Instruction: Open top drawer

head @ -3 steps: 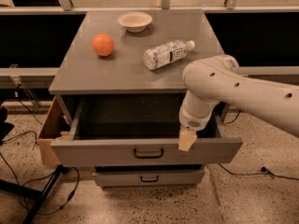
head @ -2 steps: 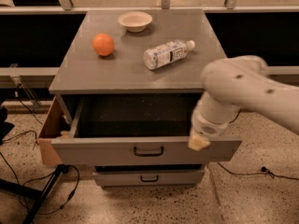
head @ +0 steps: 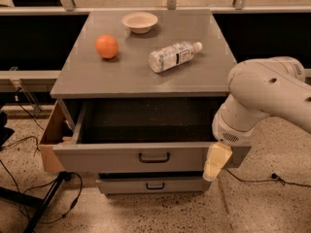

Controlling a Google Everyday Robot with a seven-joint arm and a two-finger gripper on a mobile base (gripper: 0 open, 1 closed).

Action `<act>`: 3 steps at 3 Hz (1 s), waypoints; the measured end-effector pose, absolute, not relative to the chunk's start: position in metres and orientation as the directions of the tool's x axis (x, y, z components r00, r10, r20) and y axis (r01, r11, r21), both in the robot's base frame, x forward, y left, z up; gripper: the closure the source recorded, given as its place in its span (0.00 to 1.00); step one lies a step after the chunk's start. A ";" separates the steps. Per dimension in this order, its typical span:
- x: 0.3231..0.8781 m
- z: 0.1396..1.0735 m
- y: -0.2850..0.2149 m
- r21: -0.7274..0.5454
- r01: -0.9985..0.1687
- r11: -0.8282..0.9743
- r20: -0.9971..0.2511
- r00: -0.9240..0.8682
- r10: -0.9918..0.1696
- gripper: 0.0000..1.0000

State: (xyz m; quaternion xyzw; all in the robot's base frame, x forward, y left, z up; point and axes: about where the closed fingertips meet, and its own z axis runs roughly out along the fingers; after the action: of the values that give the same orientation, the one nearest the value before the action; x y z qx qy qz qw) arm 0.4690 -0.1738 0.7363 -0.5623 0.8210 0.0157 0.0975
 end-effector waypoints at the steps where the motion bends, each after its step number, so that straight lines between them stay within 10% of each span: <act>1: 0.469 0.736 -0.174 -0.084 -0.926 0.367 -0.178 -0.349 -0.920 0.00; 3: 0.473 0.706 -0.146 -0.047 -0.952 0.302 -0.161 -0.291 -0.943 0.00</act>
Offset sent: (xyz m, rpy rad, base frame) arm 0.0062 0.0318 -0.0368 -0.0306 0.0607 0.0774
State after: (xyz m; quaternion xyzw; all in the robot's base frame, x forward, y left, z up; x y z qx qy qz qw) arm 0.4726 -0.1462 0.7058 -0.5903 0.8028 0.0287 0.0789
